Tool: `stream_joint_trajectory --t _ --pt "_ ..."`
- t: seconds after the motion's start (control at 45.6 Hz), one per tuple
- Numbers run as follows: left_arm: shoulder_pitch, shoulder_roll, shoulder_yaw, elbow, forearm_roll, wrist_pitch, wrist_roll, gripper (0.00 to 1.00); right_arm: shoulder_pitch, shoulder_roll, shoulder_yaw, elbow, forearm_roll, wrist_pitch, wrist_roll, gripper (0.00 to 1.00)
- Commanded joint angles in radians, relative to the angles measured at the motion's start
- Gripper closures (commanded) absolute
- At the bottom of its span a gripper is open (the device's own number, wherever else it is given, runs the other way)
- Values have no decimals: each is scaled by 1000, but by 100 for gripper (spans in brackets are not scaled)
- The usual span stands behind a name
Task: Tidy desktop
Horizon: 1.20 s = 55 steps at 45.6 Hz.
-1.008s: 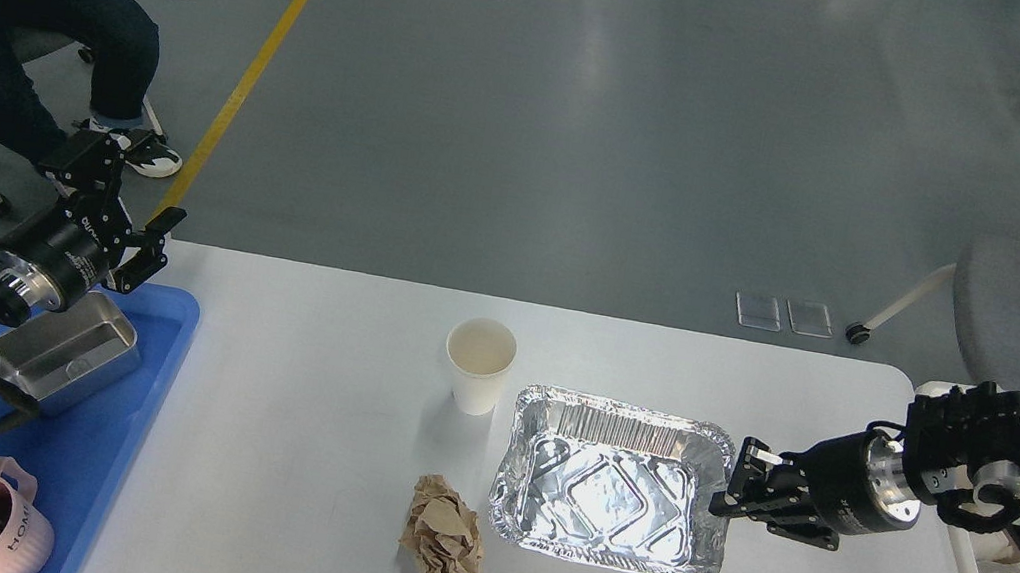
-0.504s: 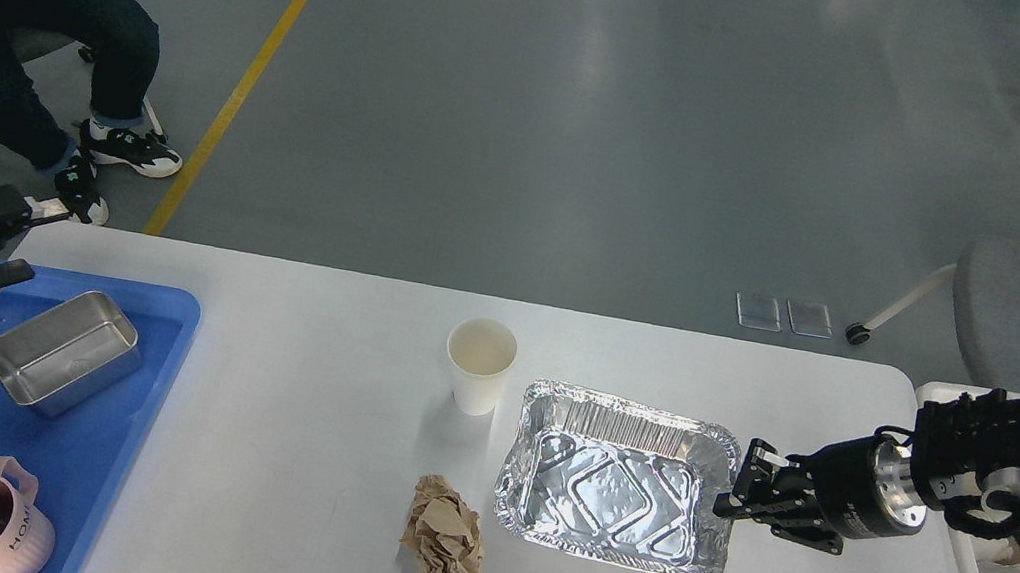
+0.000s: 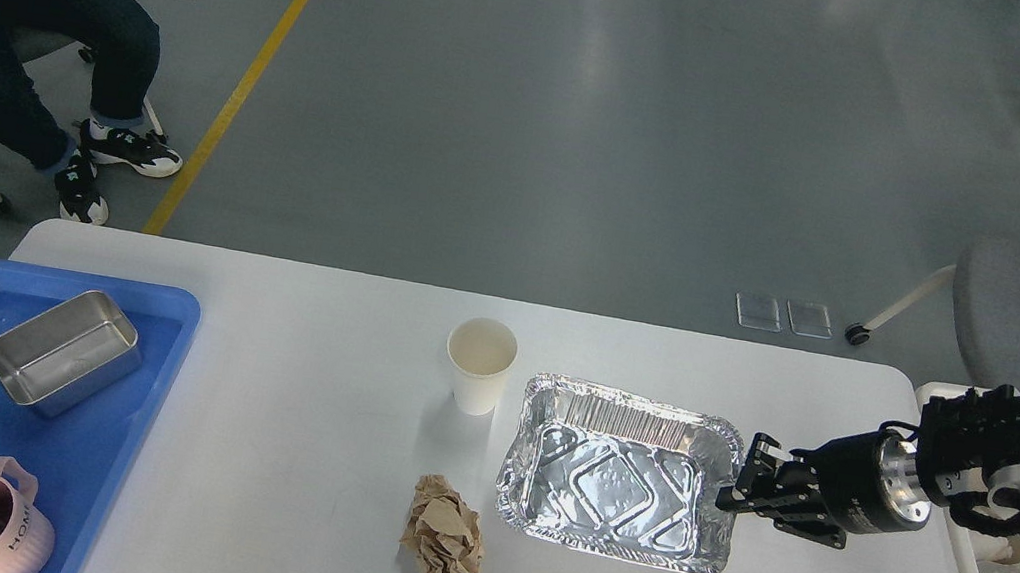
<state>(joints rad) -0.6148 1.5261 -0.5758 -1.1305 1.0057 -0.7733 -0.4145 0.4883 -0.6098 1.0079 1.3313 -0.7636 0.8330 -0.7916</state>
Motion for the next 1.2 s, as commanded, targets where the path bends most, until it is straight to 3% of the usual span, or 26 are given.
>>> stream_joint_trajectory --t 0.0,0.175,0.482,0.789,1.183 --pt "-26 94 -2 -84 7 22 5 3 -11 1 11 14 0 0 0 100" --pt "-29 103 8 -95 -1 166 91 3 -14 5 12 16 -2 0 0 100" --pt "-28 72 11 -101 5 252 88 3 -16 -1 20 29 -2 0 0 100" --pt "-59 8 -4 -101 -2 168 102 3 -24 -1 26 39 -2 0 0 100" --pt "-169 -70 -3 -101 1 -53 105 3 -37 -13 41 54 -2 0 0 100"
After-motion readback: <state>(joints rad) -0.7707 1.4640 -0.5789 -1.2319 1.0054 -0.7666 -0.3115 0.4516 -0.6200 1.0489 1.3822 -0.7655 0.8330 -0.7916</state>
